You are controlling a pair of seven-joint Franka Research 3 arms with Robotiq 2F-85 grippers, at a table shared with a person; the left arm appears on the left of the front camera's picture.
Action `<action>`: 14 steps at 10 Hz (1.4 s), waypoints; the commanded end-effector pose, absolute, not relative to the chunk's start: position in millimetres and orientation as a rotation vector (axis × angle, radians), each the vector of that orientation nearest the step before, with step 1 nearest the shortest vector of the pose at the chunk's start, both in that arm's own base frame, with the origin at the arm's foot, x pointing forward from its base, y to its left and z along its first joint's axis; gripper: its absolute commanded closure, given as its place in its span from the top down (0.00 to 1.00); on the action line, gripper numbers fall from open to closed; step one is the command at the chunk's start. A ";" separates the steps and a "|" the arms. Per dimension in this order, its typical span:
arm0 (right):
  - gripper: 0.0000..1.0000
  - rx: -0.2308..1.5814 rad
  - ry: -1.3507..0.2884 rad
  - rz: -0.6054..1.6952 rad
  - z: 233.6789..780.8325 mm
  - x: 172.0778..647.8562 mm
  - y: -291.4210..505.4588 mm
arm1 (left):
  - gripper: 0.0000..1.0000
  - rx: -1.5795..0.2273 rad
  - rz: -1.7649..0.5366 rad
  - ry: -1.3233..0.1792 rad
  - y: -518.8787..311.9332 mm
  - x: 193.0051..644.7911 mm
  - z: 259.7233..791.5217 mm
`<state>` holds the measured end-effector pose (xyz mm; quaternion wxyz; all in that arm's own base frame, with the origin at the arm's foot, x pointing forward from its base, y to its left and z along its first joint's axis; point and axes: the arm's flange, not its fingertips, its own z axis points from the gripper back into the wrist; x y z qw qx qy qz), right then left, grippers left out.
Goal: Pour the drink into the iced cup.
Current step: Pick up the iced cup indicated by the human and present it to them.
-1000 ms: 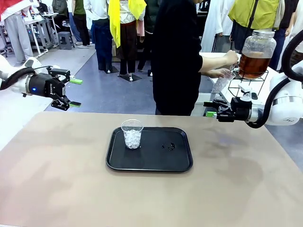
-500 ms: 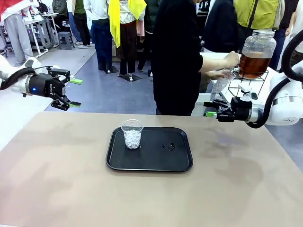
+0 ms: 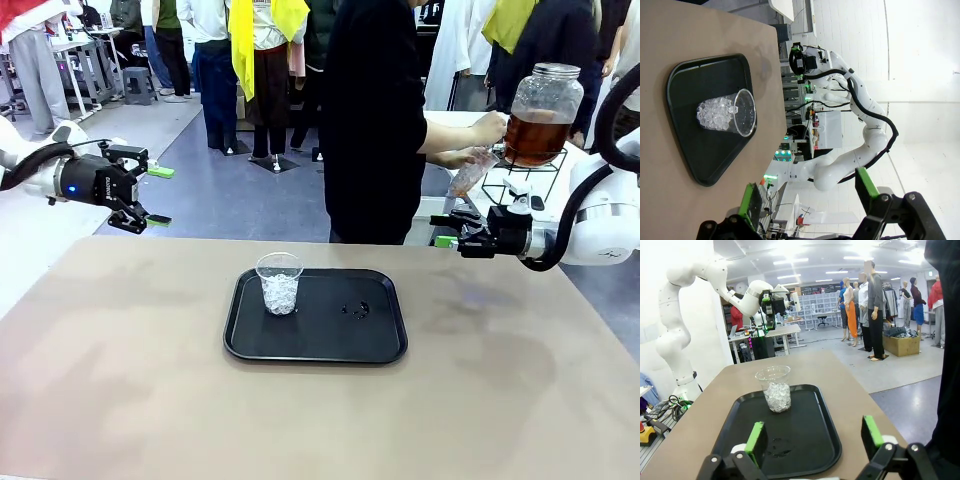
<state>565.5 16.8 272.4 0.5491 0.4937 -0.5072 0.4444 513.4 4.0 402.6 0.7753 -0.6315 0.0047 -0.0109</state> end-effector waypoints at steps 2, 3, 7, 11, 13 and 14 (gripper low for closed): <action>1.00 1.173 -1.207 1.044 274.9 566.4 18.2 | 1.00 -1.372 -0.027 0.006 4.0 513.6 403.8; 1.00 1.173 -1.207 1.044 274.9 566.4 18.2 | 1.00 -1.372 -0.027 0.006 4.0 513.6 403.8; 1.00 1.173 -1.207 1.044 274.9 566.4 18.2 | 1.00 -1.372 -0.027 0.006 4.0 513.6 403.8; 1.00 1.173 -1.207 1.044 274.9 566.4 18.2 | 1.00 -1.372 -0.027 0.006 4.0 513.6 403.8; 1.00 1.173 -1.207 1.044 274.9 566.4 18.2 | 1.00 -1.372 -0.027 0.006 4.0 513.6 403.8; 1.00 1.173 -1.207 1.044 274.9 566.4 18.2 | 1.00 -1.372 -0.027 0.006 4.0 513.6 403.8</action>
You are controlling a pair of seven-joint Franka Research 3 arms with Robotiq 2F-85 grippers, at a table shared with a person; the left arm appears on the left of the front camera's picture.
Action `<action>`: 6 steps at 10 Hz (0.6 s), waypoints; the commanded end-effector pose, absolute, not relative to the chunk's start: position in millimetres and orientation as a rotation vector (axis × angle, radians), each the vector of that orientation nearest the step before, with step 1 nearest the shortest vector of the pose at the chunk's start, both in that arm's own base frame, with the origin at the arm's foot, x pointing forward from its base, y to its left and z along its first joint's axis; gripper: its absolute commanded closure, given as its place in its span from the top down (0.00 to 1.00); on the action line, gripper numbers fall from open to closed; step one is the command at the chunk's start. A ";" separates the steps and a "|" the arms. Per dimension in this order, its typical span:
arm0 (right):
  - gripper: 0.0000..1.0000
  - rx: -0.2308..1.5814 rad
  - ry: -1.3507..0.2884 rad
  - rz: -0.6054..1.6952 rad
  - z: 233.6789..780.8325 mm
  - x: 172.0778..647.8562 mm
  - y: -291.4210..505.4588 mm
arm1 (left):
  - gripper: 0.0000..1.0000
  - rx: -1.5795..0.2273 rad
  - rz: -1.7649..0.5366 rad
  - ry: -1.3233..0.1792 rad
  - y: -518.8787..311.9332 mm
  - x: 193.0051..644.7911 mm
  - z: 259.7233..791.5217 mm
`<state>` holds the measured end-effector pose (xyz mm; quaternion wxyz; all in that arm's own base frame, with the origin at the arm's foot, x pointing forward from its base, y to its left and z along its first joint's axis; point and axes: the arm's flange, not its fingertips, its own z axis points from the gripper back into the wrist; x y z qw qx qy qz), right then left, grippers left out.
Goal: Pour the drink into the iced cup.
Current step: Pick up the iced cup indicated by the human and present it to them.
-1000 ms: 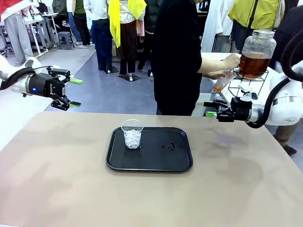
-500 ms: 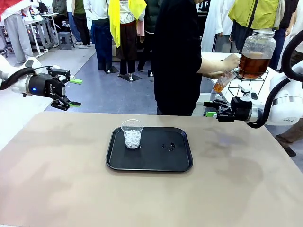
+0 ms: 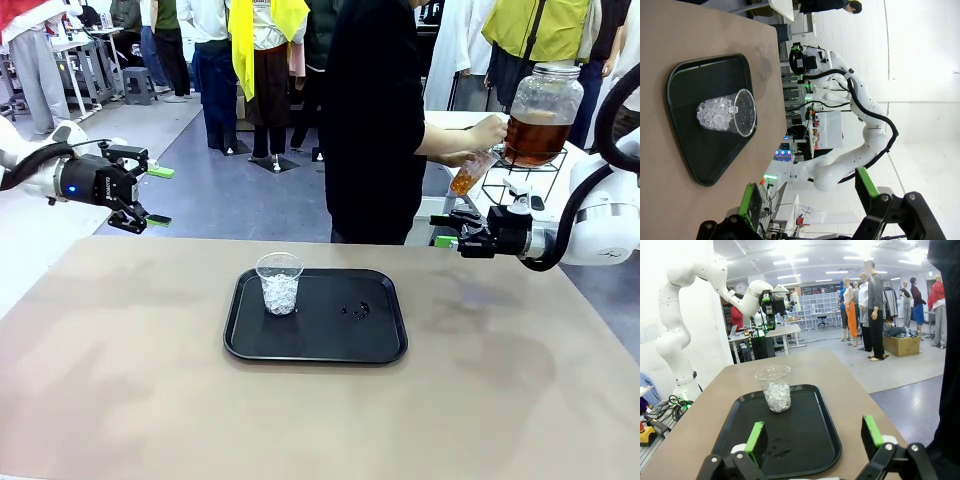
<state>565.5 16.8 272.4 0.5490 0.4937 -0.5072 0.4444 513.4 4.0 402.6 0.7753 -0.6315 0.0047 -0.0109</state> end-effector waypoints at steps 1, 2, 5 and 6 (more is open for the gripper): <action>1.00 1.173 -1.207 1.044 274.9 566.4 18.2 | 1.00 -1.372 -0.027 0.006 4.0 513.6 403.8; 1.00 1.173 -1.207 1.044 274.9 566.4 18.2 | 1.00 -1.372 -0.027 0.006 4.0 513.6 403.8; 1.00 1.173 -1.207 1.044 274.9 566.4 18.2 | 1.00 -1.372 -0.027 0.006 4.0 513.6 403.8; 1.00 1.173 -1.207 1.044 274.9 566.4 18.2 | 1.00 -1.372 -0.027 0.006 4.0 513.6 403.8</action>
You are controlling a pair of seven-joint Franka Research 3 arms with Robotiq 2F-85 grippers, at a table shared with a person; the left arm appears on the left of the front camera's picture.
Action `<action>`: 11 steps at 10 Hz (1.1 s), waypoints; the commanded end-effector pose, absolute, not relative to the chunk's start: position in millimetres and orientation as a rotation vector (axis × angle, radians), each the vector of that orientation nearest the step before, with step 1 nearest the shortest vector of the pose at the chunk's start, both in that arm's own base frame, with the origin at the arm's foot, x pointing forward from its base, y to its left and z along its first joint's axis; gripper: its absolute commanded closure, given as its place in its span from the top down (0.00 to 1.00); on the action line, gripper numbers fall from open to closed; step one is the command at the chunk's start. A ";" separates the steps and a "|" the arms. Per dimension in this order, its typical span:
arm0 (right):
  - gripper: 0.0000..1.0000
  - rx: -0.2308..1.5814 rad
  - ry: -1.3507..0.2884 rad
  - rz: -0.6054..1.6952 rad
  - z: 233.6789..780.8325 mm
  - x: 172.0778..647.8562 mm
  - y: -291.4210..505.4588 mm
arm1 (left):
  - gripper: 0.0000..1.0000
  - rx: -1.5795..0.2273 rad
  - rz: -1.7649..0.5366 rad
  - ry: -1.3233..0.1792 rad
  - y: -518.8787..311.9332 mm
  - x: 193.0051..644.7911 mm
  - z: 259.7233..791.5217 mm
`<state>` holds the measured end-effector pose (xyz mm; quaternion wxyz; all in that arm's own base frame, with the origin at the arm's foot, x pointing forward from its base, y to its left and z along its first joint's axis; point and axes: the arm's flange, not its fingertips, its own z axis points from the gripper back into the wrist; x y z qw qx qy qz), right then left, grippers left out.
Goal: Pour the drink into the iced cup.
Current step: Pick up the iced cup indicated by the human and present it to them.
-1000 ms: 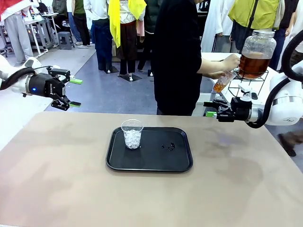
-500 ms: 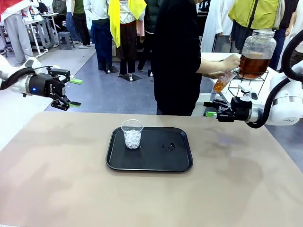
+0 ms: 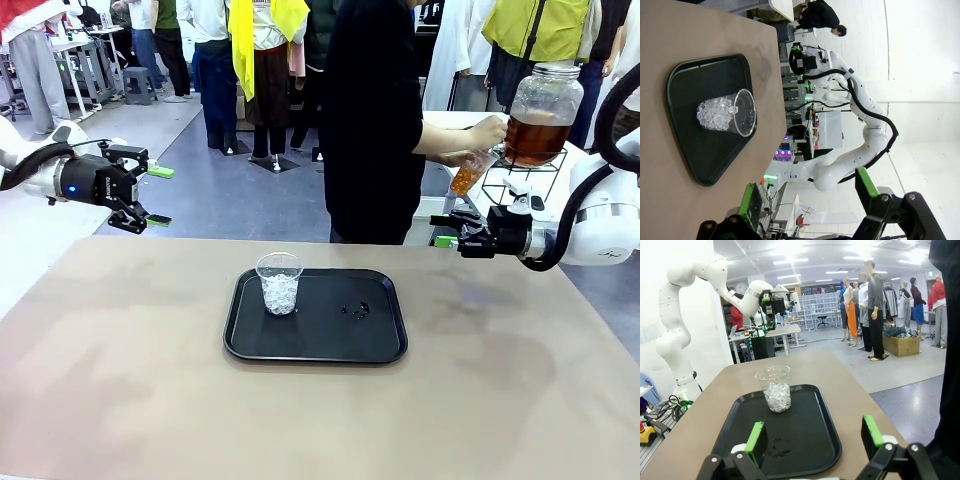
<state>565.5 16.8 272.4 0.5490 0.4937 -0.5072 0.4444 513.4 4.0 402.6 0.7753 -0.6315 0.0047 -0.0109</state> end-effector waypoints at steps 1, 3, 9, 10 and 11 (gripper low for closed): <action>1.00 1.173 -1.207 1.044 274.9 566.4 18.2 | 1.00 -1.372 -0.027 0.006 4.0 513.6 403.8; 1.00 1.173 -1.207 1.044 274.9 566.4 18.2 | 1.00 -1.372 -0.027 0.006 4.0 513.6 403.8; 1.00 1.173 -1.207 1.044 274.9 566.4 18.2 | 1.00 -1.372 -0.027 0.006 4.0 513.6 403.8; 1.00 1.173 -1.207 1.044 274.9 566.4 18.2 | 1.00 -1.372 -0.027 0.006 4.0 513.6 403.8; 1.00 1.173 -1.207 1.044 274.9 566.4 18.2 | 1.00 -1.372 -0.027 0.006 4.0 513.6 403.8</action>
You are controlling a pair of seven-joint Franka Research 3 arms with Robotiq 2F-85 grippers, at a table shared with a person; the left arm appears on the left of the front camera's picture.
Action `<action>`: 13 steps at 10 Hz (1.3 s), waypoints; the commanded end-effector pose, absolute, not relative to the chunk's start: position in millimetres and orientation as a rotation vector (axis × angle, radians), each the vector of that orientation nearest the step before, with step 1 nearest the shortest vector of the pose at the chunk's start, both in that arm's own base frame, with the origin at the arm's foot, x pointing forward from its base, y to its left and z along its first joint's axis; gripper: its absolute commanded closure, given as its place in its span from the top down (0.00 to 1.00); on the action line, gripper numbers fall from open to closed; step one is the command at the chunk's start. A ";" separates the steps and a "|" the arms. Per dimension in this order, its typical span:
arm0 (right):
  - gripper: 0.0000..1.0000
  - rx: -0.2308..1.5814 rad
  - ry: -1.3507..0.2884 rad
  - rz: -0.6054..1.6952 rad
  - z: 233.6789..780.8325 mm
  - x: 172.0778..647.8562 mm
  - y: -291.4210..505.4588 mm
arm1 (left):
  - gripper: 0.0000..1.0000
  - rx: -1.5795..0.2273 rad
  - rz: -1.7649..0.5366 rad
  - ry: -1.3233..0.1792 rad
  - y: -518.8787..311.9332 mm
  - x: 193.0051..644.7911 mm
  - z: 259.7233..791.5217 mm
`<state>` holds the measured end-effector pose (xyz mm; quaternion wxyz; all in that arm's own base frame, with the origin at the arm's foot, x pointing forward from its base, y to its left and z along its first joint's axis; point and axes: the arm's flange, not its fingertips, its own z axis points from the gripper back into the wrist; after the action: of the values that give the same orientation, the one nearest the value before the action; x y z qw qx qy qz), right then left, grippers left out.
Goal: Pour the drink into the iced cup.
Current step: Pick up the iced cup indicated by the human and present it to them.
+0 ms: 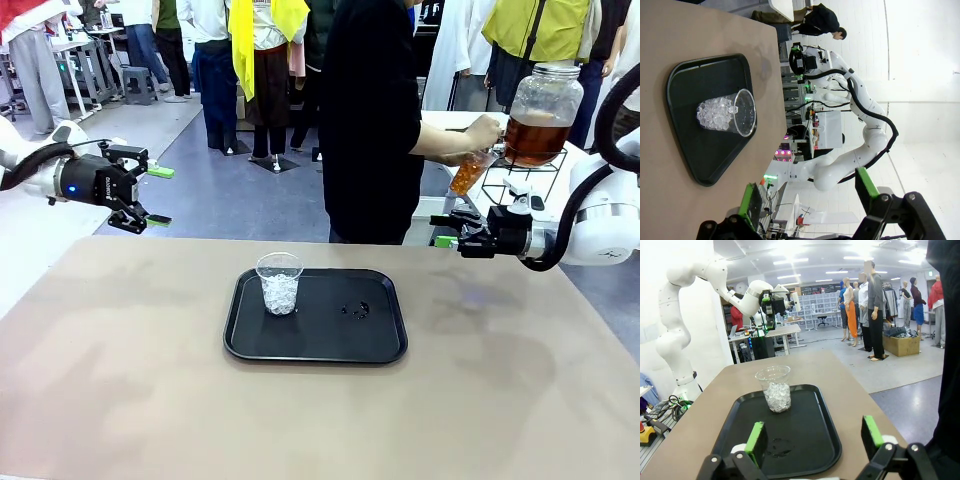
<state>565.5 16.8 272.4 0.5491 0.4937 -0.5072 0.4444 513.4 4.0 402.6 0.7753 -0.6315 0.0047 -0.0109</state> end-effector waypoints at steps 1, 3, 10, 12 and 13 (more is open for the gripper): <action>1.00 1.173 -1.207 1.044 274.9 566.4 18.2 | 1.00 -1.372 -0.027 0.006 4.0 513.6 403.8; 1.00 1.173 -1.207 1.044 274.9 566.4 18.2 | 1.00 -1.372 -0.027 0.006 4.0 513.6 403.8; 1.00 1.173 -1.207 1.044 274.9 566.4 18.2 | 1.00 -1.372 -0.027 0.006 4.0 513.6 403.8; 1.00 1.173 -1.207 1.044 274.9 566.4 18.2 | 1.00 -1.372 -0.027 0.006 4.0 513.6 403.8; 1.00 1.173 -1.207 1.044 274.9 566.4 18.2 | 1.00 -1.372 -0.027 0.006 4.0 513.6 403.8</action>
<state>565.5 16.8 272.4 0.5491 0.4937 -0.5072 0.4444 513.4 4.0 402.6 0.7753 -0.6315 0.0047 -0.0109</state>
